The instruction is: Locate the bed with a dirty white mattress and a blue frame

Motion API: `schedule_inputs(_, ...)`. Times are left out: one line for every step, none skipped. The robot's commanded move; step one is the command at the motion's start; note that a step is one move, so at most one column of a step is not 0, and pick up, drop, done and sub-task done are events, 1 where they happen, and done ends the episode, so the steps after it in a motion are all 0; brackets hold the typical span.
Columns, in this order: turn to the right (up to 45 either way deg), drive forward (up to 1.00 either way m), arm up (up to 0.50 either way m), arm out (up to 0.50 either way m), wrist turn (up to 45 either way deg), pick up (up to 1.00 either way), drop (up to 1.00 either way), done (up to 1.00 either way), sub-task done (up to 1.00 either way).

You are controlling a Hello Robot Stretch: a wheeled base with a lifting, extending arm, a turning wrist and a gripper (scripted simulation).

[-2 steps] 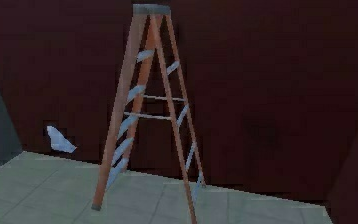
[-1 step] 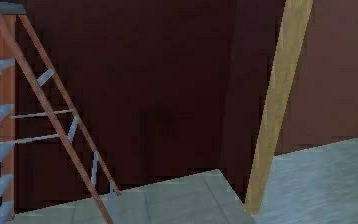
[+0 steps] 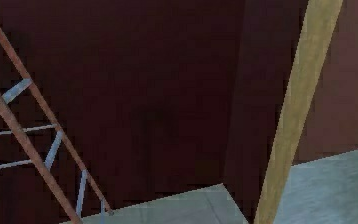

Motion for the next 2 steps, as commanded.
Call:
schedule_inputs(9.0, 0.0, 0.0, 0.0, 0.0, 0.0, 0.0, 0.0, 0.0)
schedule_inputs(0.0, 0.3, 0.0, 0.0, 0.0, 0.0, 0.0, 0.0, 0.0)
